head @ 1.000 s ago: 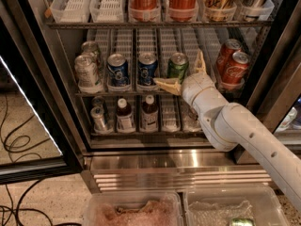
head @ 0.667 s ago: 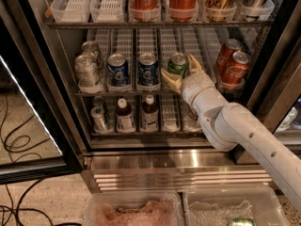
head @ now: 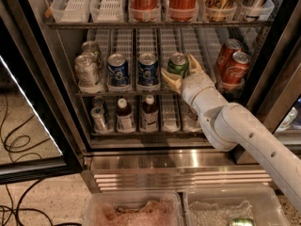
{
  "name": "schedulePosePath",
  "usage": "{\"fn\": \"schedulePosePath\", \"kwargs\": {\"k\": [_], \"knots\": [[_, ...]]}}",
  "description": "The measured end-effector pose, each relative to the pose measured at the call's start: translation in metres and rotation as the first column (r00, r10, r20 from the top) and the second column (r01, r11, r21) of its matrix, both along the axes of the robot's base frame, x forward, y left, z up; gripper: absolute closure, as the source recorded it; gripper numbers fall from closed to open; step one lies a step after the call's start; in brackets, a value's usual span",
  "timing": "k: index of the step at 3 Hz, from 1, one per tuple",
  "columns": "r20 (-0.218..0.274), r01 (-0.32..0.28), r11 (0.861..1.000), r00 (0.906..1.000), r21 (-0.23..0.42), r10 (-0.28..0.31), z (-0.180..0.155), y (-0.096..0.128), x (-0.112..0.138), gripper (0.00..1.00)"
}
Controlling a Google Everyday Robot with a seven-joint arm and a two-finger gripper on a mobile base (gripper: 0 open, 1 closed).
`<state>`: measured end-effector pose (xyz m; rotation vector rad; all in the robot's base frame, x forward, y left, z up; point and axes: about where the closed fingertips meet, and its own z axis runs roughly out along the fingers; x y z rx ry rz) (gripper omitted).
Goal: Pick green can from middle shelf of fridge
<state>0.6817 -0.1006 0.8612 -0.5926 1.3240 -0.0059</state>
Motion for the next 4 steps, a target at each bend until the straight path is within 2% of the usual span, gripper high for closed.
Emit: {"fn": "schedulePosePath", "kwargs": {"k": [1, 2, 4], "knots": [[0.0, 0.0, 1.0, 1.0, 0.0, 0.0, 0.0, 0.0, 0.0, 0.86], [0.012, 0.001, 1.0, 0.9999, 0.01, -0.001, 0.007, 0.001, 0.0, 1.0], [0.05, 0.002, 0.999, 0.9987, 0.041, -0.004, 0.028, 0.001, -0.002, 1.0]]}}
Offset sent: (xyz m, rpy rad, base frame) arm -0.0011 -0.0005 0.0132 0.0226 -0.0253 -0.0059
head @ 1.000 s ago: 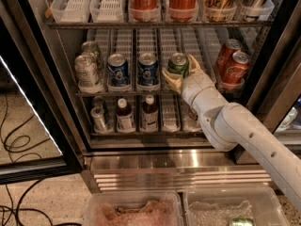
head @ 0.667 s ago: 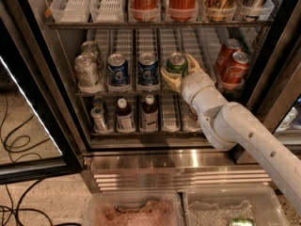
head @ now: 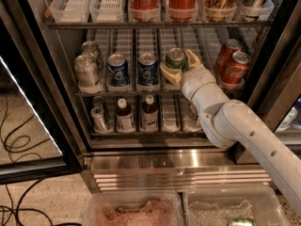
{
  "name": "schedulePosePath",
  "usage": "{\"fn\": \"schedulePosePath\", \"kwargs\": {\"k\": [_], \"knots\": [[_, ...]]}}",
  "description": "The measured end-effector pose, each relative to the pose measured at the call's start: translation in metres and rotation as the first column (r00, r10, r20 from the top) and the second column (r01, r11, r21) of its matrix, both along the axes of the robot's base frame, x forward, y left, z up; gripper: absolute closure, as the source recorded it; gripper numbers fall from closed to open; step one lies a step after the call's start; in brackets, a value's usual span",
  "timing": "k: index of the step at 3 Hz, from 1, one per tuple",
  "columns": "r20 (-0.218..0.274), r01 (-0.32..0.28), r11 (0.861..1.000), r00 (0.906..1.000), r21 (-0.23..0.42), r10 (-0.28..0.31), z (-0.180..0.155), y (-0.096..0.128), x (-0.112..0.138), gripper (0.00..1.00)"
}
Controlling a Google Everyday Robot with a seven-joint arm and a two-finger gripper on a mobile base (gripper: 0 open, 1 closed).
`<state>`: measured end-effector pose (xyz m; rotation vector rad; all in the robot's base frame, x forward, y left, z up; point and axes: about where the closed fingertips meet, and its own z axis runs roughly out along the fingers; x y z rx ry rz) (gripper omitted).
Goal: Pick green can from middle shelf of fridge
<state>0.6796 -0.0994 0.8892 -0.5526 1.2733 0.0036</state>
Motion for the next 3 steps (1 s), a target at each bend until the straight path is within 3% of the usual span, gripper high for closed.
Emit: {"fn": "schedulePosePath", "kwargs": {"k": [2, 3], "knots": [[0.052, -0.017, 0.999, 0.9985, 0.036, 0.015, 0.025, -0.005, -0.004, 1.0], [0.05, -0.035, 0.999, 0.9982, 0.017, 0.034, 0.032, -0.008, -0.012, 1.0]]}}
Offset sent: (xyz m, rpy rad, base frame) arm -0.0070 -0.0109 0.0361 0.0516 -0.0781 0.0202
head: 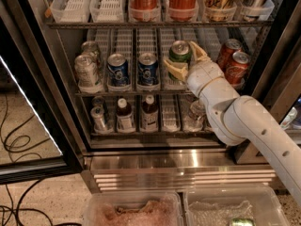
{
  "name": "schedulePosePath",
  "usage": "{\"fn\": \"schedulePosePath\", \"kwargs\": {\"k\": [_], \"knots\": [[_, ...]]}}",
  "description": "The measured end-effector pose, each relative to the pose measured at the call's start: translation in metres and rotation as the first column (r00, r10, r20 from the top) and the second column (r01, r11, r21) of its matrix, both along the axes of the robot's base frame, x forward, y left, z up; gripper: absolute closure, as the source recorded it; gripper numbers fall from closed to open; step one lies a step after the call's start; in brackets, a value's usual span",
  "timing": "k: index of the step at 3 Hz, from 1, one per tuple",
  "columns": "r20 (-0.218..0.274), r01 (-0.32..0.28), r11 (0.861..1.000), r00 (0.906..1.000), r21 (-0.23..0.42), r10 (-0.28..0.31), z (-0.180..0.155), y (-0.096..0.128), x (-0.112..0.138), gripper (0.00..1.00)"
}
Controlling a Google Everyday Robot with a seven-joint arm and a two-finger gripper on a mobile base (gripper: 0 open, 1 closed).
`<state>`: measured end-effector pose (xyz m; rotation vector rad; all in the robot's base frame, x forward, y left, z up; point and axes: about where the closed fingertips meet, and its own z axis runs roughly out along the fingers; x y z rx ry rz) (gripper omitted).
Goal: Pick green can from middle shelf of fridge
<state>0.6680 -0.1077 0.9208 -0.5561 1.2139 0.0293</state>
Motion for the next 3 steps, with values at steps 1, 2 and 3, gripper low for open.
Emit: {"fn": "schedulePosePath", "kwargs": {"k": [1, 2, 3], "knots": [[-0.002, -0.015, 1.0, 0.9999, -0.024, 0.015, 0.007, -0.005, -0.01, 1.0], [-0.029, -0.05, 0.997, 0.9984, -0.066, 0.048, 0.009, -0.01, -0.024, 1.0], [-0.083, -0.113, 0.986, 0.9912, -0.126, 0.103, 0.007, -0.013, -0.04, 1.0]]}}
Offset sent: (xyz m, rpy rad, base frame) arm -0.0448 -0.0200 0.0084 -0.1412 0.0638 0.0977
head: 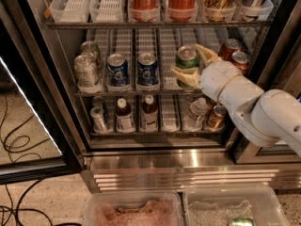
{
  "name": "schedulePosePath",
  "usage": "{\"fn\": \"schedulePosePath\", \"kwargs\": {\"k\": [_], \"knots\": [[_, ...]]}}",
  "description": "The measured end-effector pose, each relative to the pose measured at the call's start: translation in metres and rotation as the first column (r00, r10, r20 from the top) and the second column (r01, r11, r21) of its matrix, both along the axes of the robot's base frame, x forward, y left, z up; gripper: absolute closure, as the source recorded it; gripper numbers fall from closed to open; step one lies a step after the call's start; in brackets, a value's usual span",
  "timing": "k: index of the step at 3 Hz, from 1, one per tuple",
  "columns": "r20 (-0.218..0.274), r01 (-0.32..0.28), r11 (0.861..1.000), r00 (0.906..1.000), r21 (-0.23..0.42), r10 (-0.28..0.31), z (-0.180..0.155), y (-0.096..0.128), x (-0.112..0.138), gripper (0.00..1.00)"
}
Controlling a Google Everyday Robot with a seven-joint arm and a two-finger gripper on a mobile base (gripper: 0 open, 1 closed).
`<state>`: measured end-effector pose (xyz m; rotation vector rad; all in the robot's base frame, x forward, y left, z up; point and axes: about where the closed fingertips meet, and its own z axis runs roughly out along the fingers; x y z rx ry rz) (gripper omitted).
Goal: Pick green can from middle shelf of fridge
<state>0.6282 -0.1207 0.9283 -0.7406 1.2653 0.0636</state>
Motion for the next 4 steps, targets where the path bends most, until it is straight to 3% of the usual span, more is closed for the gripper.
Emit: {"fn": "schedulePosePath", "kwargs": {"k": [1, 2, 3, 4], "knots": [[-0.06, -0.063, 0.996, 0.9965, -0.065, 0.059, -0.006, -0.002, -0.017, 1.0], [-0.147, -0.156, 0.981, 0.9794, -0.115, 0.139, -0.018, 0.003, -0.032, 1.0], [-0.239, -0.255, 0.956, 0.9465, -0.146, 0.217, -0.032, 0.002, -0.048, 1.0], [-0.267, -0.309, 0.94, 0.9269, -0.143, 0.264, -0.039, 0.008, -0.059, 1.0]]}}
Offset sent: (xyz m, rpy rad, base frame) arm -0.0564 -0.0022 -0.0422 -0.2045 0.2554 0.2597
